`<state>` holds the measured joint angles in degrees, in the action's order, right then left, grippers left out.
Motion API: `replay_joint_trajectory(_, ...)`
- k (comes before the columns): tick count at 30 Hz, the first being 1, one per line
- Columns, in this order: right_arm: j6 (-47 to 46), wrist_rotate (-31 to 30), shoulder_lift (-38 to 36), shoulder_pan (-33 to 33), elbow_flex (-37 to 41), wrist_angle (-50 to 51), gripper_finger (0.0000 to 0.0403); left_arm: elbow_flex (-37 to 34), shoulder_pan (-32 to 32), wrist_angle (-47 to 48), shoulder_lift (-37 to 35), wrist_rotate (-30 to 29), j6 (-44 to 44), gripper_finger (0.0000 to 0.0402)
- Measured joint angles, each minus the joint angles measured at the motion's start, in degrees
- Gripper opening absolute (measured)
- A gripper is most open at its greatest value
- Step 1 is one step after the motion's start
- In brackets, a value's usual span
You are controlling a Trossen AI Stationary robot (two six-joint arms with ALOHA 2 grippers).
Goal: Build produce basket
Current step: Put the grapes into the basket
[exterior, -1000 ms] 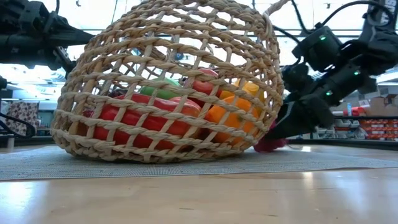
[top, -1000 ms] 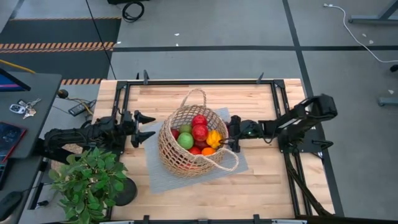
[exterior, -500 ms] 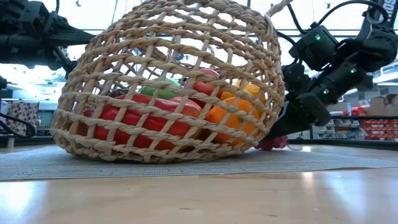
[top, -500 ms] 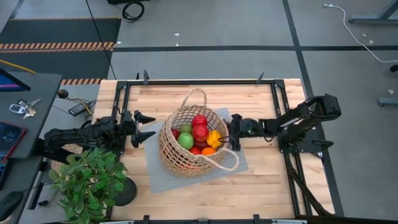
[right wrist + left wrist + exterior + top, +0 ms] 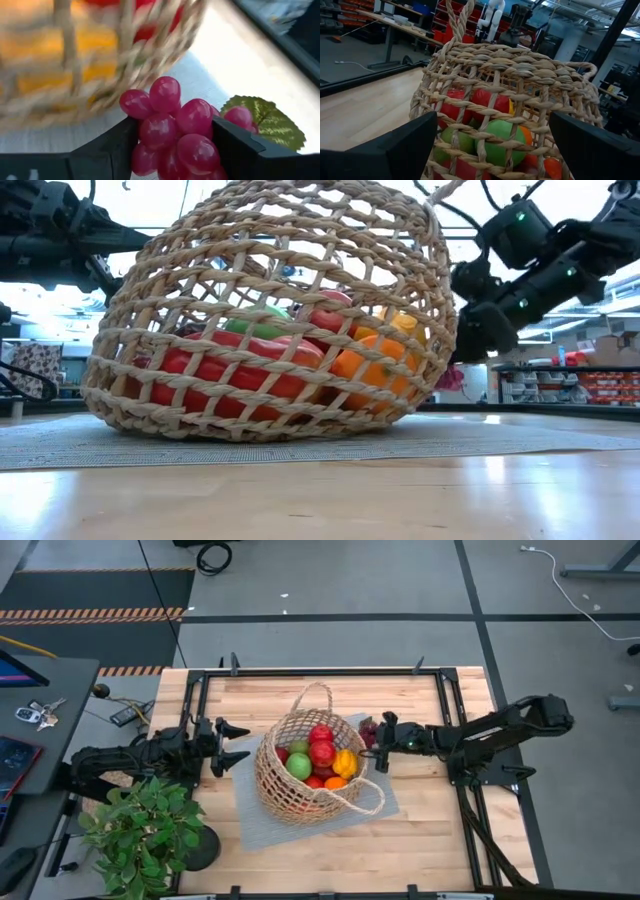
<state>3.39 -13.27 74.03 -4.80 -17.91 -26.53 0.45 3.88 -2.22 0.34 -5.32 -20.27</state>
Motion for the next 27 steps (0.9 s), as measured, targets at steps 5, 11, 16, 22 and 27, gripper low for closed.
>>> replay_joint_trajectory(5, 1.2, -9.5, -8.0, 0.0, 0.0, 1.5, 0.0229, 0.0, 0.0, 0.0, 0.0, 0.0, 0.0, 0.0389)
replay_joint_trajectory(11, 1.3, -15.4, -19.7, 0.0, 0.0, -0.8, 0.0229, 0.0, 0.0, -0.1, 0.0, 0.0, 0.0, 0.0389)
replay_joint_trajectory(16, 0.7, -12.0, -28.4, 0.3, -0.1, -8.4, 0.0229, 0.0, 0.0, -0.1, 0.0, 0.0, 0.0, 0.0389)
replay_joint_trajectory(22, -6.0, -2.3, -35.2, 0.9, -0.1, -17.3, 0.0229, 0.0, 0.0, -0.1, 0.0, 0.0, 0.0, 0.0389)
replay_joint_trajectory(27, -15.8, 5.1, -37.7, 1.5, -0.1, -28.2, 0.0229, 0.0, 0.0, -0.1, 0.0, 0.0, 0.0, 0.0389)
